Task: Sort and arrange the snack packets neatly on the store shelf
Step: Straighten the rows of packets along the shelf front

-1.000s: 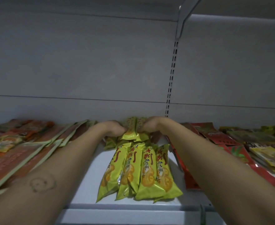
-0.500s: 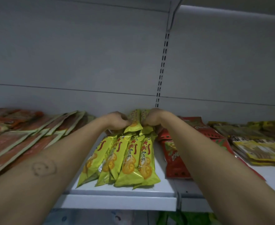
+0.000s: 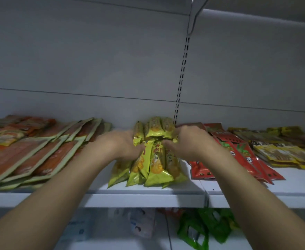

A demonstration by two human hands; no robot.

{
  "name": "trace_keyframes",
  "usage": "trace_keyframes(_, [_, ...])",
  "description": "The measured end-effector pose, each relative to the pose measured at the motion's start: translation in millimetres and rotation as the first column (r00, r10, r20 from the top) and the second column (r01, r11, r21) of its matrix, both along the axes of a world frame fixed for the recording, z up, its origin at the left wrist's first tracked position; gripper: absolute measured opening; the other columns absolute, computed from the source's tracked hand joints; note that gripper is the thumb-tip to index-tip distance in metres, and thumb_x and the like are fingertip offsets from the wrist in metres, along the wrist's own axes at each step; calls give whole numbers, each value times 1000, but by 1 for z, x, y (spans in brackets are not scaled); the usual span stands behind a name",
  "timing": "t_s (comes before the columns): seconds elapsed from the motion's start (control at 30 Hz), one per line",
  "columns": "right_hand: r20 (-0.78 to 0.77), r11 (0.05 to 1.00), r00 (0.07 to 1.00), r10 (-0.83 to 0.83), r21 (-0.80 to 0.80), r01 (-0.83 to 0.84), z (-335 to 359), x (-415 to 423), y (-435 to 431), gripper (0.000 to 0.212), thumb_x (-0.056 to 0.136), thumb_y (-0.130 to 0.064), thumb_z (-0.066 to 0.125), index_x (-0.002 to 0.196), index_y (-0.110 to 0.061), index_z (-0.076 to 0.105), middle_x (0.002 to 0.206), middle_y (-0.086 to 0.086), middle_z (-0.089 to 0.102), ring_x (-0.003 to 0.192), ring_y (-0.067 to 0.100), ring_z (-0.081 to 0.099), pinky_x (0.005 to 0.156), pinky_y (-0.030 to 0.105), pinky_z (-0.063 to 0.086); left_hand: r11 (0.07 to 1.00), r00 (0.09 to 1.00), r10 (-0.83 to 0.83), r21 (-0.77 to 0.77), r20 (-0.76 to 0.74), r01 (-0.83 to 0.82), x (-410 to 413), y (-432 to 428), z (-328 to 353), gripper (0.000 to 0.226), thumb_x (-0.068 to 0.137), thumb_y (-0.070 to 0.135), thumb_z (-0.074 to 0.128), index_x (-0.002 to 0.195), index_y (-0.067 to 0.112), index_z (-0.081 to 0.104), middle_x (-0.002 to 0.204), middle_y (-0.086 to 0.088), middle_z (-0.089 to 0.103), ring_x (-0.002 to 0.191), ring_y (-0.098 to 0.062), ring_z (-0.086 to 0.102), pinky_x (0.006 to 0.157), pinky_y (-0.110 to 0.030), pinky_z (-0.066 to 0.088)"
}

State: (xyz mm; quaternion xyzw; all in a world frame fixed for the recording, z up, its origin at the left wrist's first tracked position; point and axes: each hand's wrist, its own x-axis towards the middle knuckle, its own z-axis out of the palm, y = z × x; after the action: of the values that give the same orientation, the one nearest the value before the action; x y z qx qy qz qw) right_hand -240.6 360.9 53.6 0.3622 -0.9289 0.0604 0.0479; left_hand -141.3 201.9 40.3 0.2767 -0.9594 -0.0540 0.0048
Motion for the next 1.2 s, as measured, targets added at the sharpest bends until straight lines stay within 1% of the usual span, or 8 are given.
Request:
trace_keyframes(0.07, [32, 999, 999, 1, 52, -2, -11, 22, 8, 63, 93, -65, 44, 132, -18, 58, 132, 9, 61, 120, 29, 56, 98, 41, 49, 998, 999, -29, 50, -14, 30, 8, 4, -5, 63, 95, 63, 43, 141, 21, 42, 140, -8, 54, 116, -28, 60, 75, -24, 41])
trace_keyframes(0.13, [76, 998, 997, -3, 70, -2, -24, 36, 7, 60, 95, -64, 42, 128, -18, 60, 127, 8, 63, 117, 28, 57, 96, 41, 49, 993, 998, -42, 108, -42, 47, 14, 6, -10, 60, 95, 62, 45, 135, 19, 47, 133, -9, 58, 108, -27, 63, 76, -25, 49])
trace_keyframes(0.23, [103, 999, 994, -32, -16, 34, -40, 41, 7, 50, 100, -54, 40, 119, -15, 65, 114, 9, 67, 103, 26, 60, 88, 39, 52, 988, 994, -56, 135, -90, 68, 18, 13, -23, 61, 93, 62, 46, 134, 18, 49, 137, -14, 52, 121, -31, 52, 94, -36, 46])
trace_keyframes(0.33, [54, 986, 996, -69, -148, 76, -51, 41, 16, 40, 101, -42, 42, 119, -16, 66, 113, 9, 66, 97, 23, 60, 85, 37, 53, 964, 985, -71, 241, -158, 109, 24, 26, -41, 68, 92, 61, 46, 144, 19, 37, 144, -18, 37, 135, -35, 32, 104, -45, 36])
trace_keyframes(0.5, [-56, 935, 990, -127, -341, 101, -75, 48, 17, 48, 103, -46, 37, 145, -27, 46, 144, 5, 49, 126, 24, 49, 99, 36, 42, 943, 933, -106, 263, -344, 204, 38, 33, -68, 91, 82, 75, 49, 153, 30, 14, 153, -10, 29, 139, -32, 23, 110, -51, 33])
trace_keyframes(0.67, [-98, 945, 991, -94, -322, 58, -91, 50, 18, 53, 99, -60, 33, 147, -38, 41, 154, -1, 38, 142, 20, 31, 113, 41, 29, 927, 846, -193, 190, -497, 323, 47, 25, -84, 82, 86, 66, 53, 153, 46, 11, 161, -3, 16, 144, -28, 16, 114, -52, 27])
trace_keyframes(0.97, [-118, 950, 989, -85, -308, 45, -101, 53, 30, 57, 100, -60, 24, 153, -39, 28, 161, -3, 26, 148, 21, 19, 118, 45, 16, 927, 862, -221, 176, -457, 331, 50, 24, -89, 76, 95, 56, 47, 157, 33, 9, 166, -5, 5, 148, -27, 7, 118, -50, 19])
trace_keyframes(1.2, [-251, 896, 965, -82, -442, -39, -89, 72, 32, 54, 102, -51, 32, 152, -31, 34, 161, 1, 28, 149, 21, 16, 121, 43, 6, 926, 778, -130, 204, -615, 316, 78, 30, -92, 73, 97, 43, 53, 157, 25, 14, 163, -1, 12, 149, -16, 3, 121, -48, 17])
